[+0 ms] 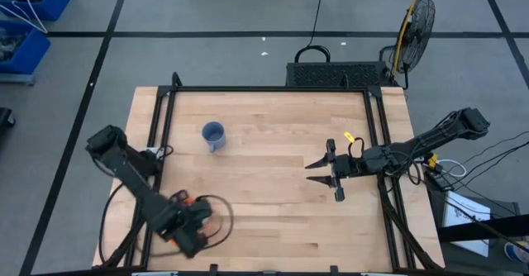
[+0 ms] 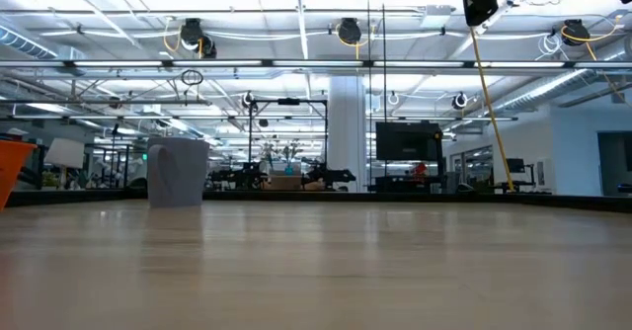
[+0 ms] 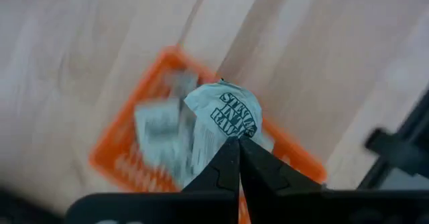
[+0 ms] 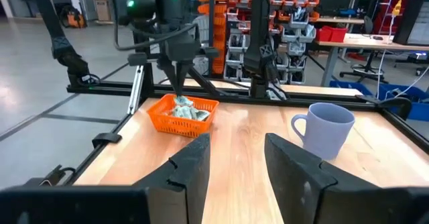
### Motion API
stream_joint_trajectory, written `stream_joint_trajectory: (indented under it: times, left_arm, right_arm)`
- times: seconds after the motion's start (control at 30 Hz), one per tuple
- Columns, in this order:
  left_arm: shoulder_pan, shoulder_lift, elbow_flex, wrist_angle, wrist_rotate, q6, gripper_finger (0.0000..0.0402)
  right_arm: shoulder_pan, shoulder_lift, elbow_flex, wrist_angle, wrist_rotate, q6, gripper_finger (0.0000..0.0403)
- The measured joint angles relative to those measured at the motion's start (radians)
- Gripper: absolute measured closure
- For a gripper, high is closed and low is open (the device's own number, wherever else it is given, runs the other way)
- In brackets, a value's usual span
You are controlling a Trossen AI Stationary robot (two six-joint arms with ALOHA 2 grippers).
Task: Pick and place Stevia / Truvia into bins
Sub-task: Put the stevia packet into the orange bin, then return to Home Position
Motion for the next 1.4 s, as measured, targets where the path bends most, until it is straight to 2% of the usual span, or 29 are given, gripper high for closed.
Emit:
stream_joint_trajectory:
  times: [0.17,0.37,0.6,0.77,1.0,1.1,1.2,1.33,1.4]
  left_arm:
    - [-0.075,0.037,0.000,-0.069,-0.024,-0.164,0.0385]
    - [-0.048,0.074,0.000,-0.074,-0.038,-0.184,0.0395]
    - [0.020,0.118,0.000,-0.098,0.003,-0.183,0.0344]
    - [0.047,0.121,0.000,-0.098,0.014,-0.144,0.0307]
    - [0.086,0.118,0.000,-0.099,-0.037,0.073,0.0289]
    - [0.104,0.118,0.000,-0.128,-0.095,0.199,0.0289]
    - [0.117,0.118,0.000,-0.206,-0.198,0.247,0.0289]
    - [0.131,0.114,0.000,-0.400,-0.363,0.224,0.0289]
    - [0.140,0.086,-0.009,-0.420,-0.430,0.234,0.0289]
  right_arm:
    - [0.000,0.000,0.000,0.011,0.001,-0.029,0.0268]
    - [0.000,0.000,0.000,0.070,0.001,-0.083,0.0268]
    - [0.000,0.000,0.000,0.101,0.002,-0.145,0.0268]
    - [0.000,0.000,0.000,0.101,0.002,-0.168,0.0268]
    - [0.000,0.000,0.000,0.101,0.002,-0.136,0.0268]
    - [0.000,-0.025,0.000,0.085,0.004,-0.084,0.0268]
    - [0.000,-0.102,0.000,0.016,0.005,-0.069,0.0268]
    - [0.000,-0.224,0.000,-0.155,0.006,-0.069,0.0268]
    - [0.000,-0.275,0.000,-0.229,0.006,-0.070,0.0268]
